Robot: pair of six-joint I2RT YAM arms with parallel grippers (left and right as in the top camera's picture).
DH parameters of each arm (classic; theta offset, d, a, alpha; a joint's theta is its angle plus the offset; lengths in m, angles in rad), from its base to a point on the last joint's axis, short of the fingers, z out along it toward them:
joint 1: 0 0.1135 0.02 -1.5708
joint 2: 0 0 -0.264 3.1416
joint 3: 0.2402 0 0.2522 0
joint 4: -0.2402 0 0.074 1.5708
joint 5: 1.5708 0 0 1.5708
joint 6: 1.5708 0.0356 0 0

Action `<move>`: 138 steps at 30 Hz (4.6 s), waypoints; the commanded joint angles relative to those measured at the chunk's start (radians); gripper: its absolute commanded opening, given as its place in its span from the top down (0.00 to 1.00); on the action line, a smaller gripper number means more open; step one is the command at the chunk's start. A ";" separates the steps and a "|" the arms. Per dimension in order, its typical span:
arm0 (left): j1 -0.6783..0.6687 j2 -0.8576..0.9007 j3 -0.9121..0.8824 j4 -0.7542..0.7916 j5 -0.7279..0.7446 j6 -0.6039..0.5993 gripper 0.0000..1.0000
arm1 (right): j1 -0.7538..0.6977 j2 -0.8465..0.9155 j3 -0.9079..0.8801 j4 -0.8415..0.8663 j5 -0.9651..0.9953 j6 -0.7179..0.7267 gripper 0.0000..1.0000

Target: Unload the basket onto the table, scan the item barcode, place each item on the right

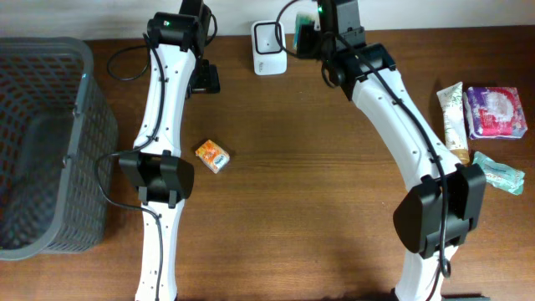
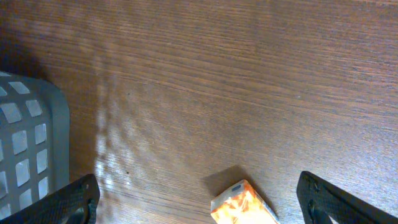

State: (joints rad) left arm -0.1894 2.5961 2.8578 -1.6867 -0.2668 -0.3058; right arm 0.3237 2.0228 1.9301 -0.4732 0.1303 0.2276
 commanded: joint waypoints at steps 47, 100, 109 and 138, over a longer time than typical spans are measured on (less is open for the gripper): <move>0.000 0.009 0.015 -0.001 -0.010 0.008 0.01 | -0.565 0.093 0.099 -0.516 0.351 0.018 0.96; 0.001 0.008 0.016 -0.002 0.583 0.079 0.15 | -0.656 0.110 0.069 -0.838 -0.474 0.017 0.01; 0.000 -0.140 0.014 -0.002 0.730 0.174 0.01 | -0.656 0.110 0.069 -0.838 -0.474 0.017 0.01; -0.113 -0.245 -0.830 0.252 0.128 -0.253 0.01 | -0.656 0.110 0.069 -0.838 -0.474 0.017 0.01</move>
State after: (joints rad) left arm -0.3065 2.3787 2.0773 -1.4670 -0.0467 -0.4198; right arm -0.3321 2.1201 2.0041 -1.3094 -0.3351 0.2367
